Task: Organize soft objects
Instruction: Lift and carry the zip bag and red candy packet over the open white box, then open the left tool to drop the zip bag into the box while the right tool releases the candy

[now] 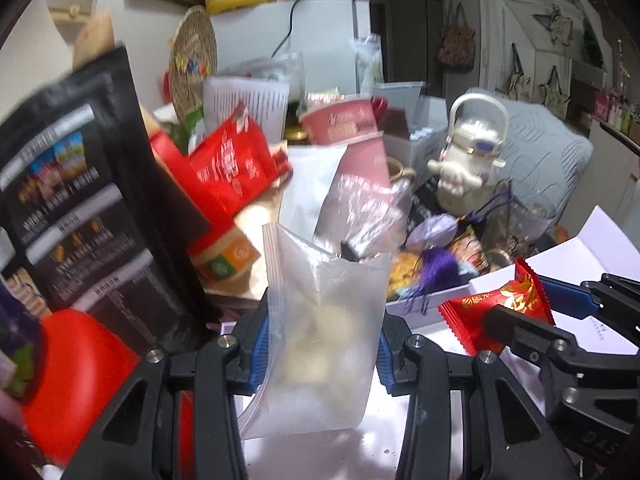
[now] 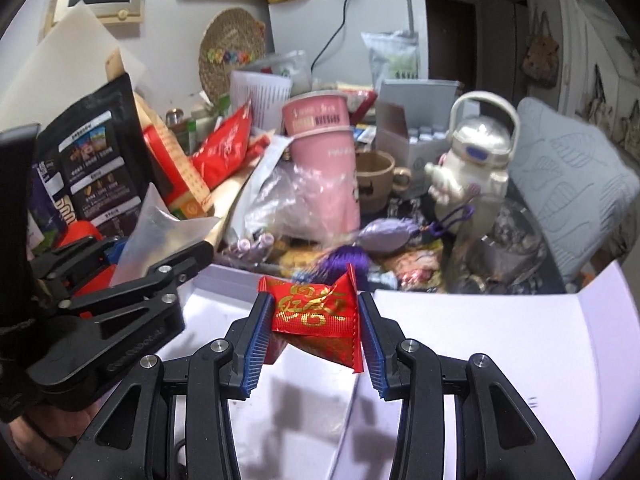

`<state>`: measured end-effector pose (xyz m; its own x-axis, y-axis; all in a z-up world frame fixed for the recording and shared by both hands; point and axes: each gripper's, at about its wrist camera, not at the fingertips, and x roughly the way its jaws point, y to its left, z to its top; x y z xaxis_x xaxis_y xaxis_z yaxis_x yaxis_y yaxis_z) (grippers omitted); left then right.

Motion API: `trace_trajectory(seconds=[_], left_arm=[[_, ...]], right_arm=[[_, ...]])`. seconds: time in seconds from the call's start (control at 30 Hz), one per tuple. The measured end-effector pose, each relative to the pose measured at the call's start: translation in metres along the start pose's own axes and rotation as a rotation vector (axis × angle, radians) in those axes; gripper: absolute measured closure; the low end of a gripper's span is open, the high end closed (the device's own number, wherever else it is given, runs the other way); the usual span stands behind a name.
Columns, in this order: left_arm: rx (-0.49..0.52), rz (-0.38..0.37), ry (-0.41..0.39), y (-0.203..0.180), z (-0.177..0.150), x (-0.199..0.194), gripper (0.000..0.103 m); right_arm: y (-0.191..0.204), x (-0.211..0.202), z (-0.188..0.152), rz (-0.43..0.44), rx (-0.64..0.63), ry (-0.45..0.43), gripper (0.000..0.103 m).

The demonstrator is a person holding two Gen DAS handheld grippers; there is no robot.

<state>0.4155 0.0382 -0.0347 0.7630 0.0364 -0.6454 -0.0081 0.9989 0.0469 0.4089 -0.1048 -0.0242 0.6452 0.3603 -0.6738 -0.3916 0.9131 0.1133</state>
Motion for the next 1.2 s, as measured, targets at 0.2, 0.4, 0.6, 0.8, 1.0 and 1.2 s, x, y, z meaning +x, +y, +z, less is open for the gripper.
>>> trace_trajectory(seconds=[0.2,0.4,0.6,0.8,1.0,1.2], left_arm=[[-0.011,0.012,0.077,0.003,-0.007,0.024,0.061],[-0.003,0.017,0.143,0.000,-0.012,0.039,0.061],[-0.023,0.011,0.211,0.004,-0.015,0.051,0.060],[-0.039,0.010,0.240,0.003,-0.016,0.055,0.040],[-0.038,0.014,0.207,-0.002,-0.014,0.041,0.024],[-0.035,-0.018,0.175,-0.011,-0.006,0.019,0.024]], right_arm=[[0.001,0.016,-0.001,0.015,0.006,0.026,0.061],[0.002,0.034,-0.005,-0.015,0.005,0.068,0.061],[0.000,0.045,-0.008,-0.050,0.010,0.107,0.059],[-0.003,0.043,-0.009,-0.060,0.010,0.105,0.053],[-0.005,0.034,-0.011,-0.073,0.011,0.096,0.050],[-0.004,0.009,-0.009,-0.094,-0.004,0.060,0.046]])
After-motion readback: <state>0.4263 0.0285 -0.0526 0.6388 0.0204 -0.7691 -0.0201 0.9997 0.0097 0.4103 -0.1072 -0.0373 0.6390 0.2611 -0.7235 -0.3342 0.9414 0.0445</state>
